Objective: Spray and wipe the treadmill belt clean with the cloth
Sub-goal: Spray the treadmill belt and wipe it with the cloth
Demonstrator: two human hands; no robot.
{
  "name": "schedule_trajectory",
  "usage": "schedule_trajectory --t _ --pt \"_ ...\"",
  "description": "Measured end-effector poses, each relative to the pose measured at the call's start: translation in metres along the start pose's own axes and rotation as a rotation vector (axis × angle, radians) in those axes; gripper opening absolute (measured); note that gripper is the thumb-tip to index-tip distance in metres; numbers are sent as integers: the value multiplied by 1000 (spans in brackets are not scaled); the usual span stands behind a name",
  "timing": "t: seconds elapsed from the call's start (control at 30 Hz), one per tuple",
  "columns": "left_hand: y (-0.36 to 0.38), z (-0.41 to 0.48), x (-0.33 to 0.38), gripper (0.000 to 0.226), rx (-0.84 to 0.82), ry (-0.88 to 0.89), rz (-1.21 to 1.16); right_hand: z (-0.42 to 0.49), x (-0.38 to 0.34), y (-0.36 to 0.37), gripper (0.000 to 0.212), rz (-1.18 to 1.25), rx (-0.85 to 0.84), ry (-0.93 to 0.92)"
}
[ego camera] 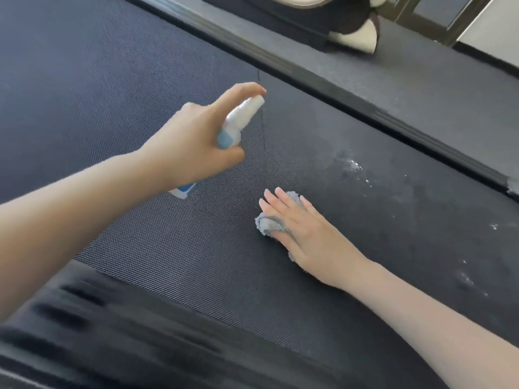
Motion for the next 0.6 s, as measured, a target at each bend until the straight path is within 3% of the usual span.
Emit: schedule_trajectory --t 0.27,0.4,0.6 --pt "-2 -14 7 69 103 -136 99 48 82 -14 50 67 0 78" --pt "-9 -26 23 67 169 -190 128 68 129 -20 50 95 29 200" --pt "-4 -38 48 64 70 -289 174 61 133 -18 51 46 -37 197"
Point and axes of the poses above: each hand's wrist, its own z-axis towards the middle knuckle, its own y-axis out of the palm, x = y × z, the point moved 10 cm from there along z, towards the middle knuckle, and after that the axes turned 2 degrees about -y, right-handed, at the moved point
